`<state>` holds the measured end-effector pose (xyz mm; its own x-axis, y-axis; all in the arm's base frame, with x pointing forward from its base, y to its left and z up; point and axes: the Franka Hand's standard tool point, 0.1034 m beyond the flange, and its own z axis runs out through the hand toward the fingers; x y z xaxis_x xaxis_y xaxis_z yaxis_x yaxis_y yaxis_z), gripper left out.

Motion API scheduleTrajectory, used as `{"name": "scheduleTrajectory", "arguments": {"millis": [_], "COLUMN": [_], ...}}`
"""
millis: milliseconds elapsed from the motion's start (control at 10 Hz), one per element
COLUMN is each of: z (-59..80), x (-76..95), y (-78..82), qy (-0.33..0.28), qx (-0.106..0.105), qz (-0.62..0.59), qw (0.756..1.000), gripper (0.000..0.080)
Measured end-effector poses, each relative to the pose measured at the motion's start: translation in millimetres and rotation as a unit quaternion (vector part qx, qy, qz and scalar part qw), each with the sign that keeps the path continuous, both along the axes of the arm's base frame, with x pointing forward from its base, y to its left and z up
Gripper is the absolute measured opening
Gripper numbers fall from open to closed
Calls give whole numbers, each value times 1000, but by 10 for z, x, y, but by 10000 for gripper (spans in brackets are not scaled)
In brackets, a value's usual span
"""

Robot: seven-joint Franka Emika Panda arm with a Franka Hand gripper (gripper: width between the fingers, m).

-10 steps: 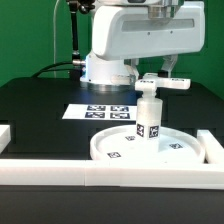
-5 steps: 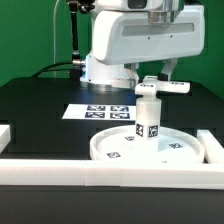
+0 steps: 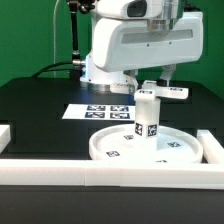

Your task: Assemble round table

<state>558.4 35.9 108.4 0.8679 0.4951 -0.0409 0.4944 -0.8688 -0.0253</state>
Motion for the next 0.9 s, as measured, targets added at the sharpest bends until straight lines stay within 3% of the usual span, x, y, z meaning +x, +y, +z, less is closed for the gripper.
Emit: {"name": "scheduleTrajectory", "arguments": {"millis": [900], "z": [2], "x": [10], "y": [-8], "qy": [-1], "qx": [0], "qz": [3], "qw": [1000], "gripper": [445]}}
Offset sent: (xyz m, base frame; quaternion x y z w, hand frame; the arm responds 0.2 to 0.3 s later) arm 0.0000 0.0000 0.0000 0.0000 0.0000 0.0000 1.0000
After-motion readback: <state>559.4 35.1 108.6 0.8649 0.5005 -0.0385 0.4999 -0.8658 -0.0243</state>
